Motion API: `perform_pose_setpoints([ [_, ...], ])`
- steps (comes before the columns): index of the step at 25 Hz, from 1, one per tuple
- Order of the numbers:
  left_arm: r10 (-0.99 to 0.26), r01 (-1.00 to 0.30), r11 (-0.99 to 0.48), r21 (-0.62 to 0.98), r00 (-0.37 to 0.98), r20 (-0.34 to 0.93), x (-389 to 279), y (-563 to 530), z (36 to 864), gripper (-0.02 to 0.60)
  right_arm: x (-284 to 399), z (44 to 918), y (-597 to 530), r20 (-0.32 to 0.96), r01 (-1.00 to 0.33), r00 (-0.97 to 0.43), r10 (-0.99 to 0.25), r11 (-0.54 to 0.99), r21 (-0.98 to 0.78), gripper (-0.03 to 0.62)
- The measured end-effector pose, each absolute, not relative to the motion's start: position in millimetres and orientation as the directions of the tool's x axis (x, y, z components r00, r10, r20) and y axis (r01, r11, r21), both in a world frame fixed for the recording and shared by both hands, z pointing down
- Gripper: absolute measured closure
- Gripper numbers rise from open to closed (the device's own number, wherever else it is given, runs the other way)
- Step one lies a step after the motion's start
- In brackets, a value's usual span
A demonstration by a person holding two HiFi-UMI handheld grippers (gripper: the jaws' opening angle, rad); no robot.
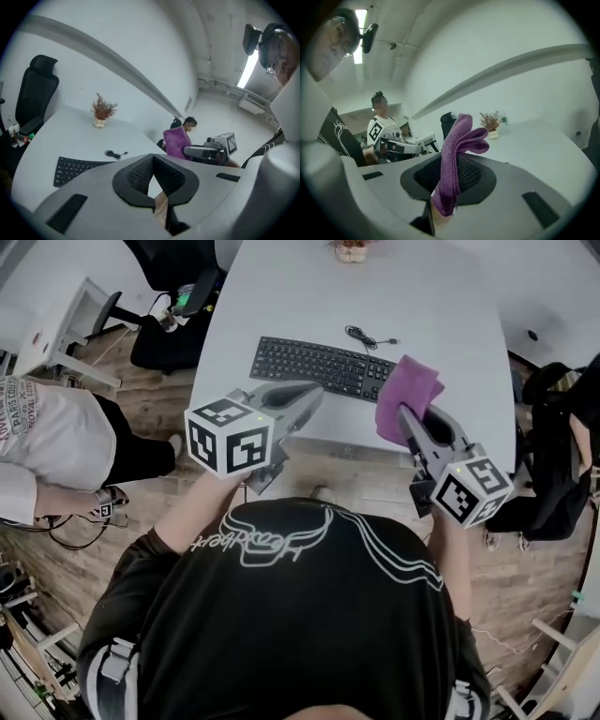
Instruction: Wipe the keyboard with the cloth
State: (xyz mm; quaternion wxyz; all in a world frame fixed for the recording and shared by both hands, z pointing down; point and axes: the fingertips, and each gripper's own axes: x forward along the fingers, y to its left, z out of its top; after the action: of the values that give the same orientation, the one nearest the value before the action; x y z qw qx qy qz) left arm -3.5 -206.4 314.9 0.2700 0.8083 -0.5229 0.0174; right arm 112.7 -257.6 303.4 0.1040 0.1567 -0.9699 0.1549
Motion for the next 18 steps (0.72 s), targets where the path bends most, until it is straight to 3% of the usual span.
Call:
perform_pose_setpoints([
  [8,-0.834,-0.825,-0.437,0.359,0.521,0.183,-3.4,-112.5,246.8,0.577,98.1,247.4,-148.0,0.151,-0.300,-0.951,-0.269,0.921,-0.248,0.537],
  [18,-0.826,-0.820,-0.481,0.309,0.542,0.153,-9.4,-0.1,231.5,0.577,87.9,240.8,-32.2,0.127,-0.334,-0.942,-0.310,0.906,-0.262,0.536],
])
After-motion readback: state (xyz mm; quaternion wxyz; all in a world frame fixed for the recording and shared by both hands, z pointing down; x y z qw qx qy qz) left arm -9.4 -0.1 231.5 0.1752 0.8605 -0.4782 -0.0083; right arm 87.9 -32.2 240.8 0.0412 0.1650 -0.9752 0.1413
